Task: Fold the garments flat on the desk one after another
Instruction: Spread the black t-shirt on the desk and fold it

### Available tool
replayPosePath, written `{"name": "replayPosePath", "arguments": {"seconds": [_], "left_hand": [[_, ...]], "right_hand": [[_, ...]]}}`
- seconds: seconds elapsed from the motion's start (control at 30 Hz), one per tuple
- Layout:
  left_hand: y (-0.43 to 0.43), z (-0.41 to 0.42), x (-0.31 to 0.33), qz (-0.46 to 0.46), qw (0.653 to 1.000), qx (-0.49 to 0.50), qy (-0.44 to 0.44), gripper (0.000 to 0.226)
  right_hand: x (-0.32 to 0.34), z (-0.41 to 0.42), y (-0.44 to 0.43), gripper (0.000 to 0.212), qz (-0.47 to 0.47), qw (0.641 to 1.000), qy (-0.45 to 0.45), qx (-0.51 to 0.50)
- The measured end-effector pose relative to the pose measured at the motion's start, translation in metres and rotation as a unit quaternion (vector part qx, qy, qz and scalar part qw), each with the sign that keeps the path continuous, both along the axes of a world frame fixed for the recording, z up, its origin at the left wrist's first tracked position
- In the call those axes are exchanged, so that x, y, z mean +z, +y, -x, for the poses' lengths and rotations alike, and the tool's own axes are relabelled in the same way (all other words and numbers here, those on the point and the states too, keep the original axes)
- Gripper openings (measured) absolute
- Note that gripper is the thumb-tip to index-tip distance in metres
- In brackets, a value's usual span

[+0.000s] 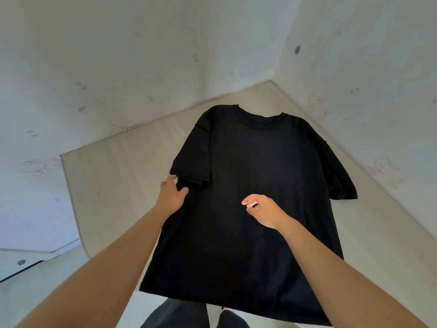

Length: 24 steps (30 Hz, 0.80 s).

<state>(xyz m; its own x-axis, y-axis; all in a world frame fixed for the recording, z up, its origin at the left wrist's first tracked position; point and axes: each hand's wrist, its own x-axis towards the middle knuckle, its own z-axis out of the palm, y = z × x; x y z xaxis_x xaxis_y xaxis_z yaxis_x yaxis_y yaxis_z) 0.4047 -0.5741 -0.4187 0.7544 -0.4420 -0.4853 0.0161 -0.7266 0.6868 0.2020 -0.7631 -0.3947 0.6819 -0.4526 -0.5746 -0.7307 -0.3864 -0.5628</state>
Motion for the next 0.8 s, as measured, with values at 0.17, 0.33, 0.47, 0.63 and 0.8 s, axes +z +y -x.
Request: {"name": "replayPosePath", "arguments": {"seconds": [0.17,0.33,0.47,0.63,0.8], "left_hand": [[-0.024,-0.056,-0.022,0.030,0.993,0.106,0.051,0.076],[-0.043,-0.099,-0.032,0.040,0.990,0.114,0.071,0.034],[-0.041,-0.154,-0.025,0.113,0.968,0.224,0.018,0.025],[-0.026,-0.219,-0.004,0.164,0.929,0.332,0.014,0.029],[-0.035,-0.232,0.001,0.169,0.956,0.208,0.122,0.028]], "right_hand": [[-0.013,-0.091,0.006,0.031,-0.057,0.996,-0.039,-0.062],[-0.031,-0.158,0.010,0.041,-0.122,0.985,-0.044,-0.117],[-0.033,-0.200,0.012,0.041,-0.148,0.981,-0.063,-0.109],[-0.032,-0.239,0.028,0.057,-0.103,0.986,-0.105,-0.074],[-0.028,-0.283,0.058,0.117,-0.161,0.976,-0.143,-0.039]]}}
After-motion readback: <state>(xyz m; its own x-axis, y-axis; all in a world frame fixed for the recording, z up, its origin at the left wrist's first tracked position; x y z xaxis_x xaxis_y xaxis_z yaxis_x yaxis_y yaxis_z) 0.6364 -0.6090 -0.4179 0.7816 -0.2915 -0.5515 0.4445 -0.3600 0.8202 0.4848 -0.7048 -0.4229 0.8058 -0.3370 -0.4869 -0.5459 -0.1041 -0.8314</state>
